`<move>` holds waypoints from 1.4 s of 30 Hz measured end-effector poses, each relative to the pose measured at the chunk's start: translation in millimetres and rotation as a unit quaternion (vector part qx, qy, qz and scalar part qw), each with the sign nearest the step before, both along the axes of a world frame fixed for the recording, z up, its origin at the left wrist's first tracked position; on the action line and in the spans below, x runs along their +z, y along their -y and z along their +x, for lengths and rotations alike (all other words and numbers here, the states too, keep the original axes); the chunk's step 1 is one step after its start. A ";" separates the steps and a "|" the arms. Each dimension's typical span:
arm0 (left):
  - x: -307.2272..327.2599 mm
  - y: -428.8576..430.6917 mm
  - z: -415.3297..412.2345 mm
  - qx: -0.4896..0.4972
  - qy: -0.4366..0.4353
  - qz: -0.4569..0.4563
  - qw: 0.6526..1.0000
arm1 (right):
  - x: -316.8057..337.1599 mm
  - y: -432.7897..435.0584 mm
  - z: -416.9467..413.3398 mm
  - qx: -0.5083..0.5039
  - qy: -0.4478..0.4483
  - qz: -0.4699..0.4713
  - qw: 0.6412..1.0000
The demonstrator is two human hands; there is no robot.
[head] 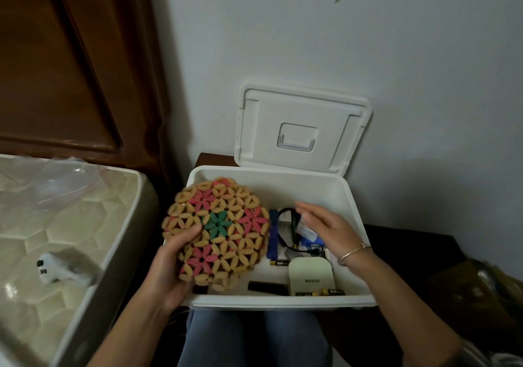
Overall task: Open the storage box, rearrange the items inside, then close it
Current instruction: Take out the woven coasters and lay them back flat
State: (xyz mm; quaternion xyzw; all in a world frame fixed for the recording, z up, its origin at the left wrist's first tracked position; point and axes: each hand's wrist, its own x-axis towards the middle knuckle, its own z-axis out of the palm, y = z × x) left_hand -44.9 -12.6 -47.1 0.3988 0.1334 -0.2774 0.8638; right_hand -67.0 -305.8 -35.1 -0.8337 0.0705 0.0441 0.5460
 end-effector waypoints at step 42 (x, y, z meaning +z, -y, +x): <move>-2.4 -21.5 9.1 0.079 0.021 -0.005 0.997 | -53.9 -15.1 16.5 -0.093 -0.231 0.054 0.967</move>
